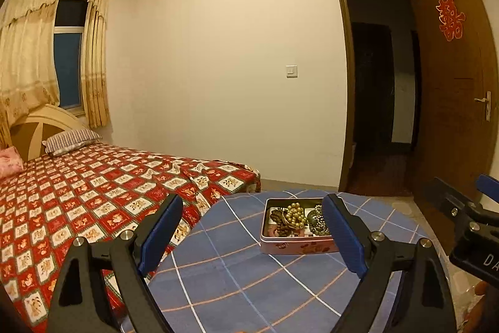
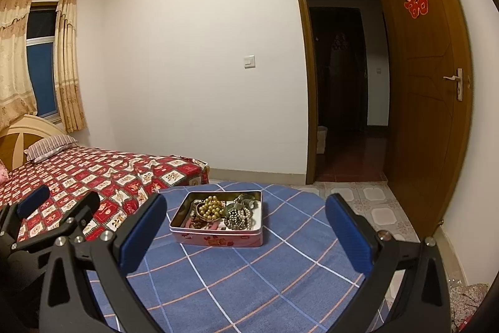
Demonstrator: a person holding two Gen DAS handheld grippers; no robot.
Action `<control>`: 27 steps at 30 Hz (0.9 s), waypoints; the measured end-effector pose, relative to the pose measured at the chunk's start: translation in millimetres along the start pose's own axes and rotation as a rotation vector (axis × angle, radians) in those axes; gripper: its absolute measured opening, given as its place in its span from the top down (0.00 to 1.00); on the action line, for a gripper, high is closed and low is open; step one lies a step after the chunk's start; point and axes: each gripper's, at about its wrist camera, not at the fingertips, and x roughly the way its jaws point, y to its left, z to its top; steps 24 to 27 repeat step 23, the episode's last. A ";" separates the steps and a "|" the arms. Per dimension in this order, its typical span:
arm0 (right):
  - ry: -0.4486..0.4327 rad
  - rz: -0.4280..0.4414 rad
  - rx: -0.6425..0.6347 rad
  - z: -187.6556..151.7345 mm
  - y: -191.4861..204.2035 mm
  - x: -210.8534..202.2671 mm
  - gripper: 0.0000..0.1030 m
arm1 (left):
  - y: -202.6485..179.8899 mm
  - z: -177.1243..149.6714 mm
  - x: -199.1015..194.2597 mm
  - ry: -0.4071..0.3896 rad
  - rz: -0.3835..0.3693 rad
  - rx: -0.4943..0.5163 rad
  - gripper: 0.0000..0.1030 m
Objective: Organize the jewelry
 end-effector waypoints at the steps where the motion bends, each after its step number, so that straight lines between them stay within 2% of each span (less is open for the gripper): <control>1: -0.001 -0.002 0.001 0.6 -0.4 -0.5 0.00 | 0.6 0.1 0.3 0.000 -0.001 -0.004 0.12; 7: -0.005 -0.009 0.000 0.4 -0.5 0.8 0.00 | 9.2 1.3 4.7 0.024 -0.042 -0.074 0.12; 11: 0.010 -0.005 0.002 -0.5 -0.7 5.3 0.00 | 16.0 0.0 3.2 -0.004 -0.040 -0.125 0.12; 15: 0.022 -0.002 0.006 -2.1 -1.2 8.4 0.00 | 11.4 -2.1 1.9 -0.026 0.004 -0.091 0.12; 20: 0.031 -0.003 0.004 -2.8 -1.2 10.1 0.00 | 11.4 -3.1 9.3 0.017 -0.033 -0.111 0.12; 23: 0.038 -0.007 0.003 -4.3 -1.9 12.3 0.00 | 9.8 -4.6 14.7 0.050 -0.016 -0.096 0.12; 27: 0.038 -0.007 0.003 -4.3 -1.9 12.3 0.00 | 9.8 -4.6 14.7 0.050 -0.016 -0.096 0.12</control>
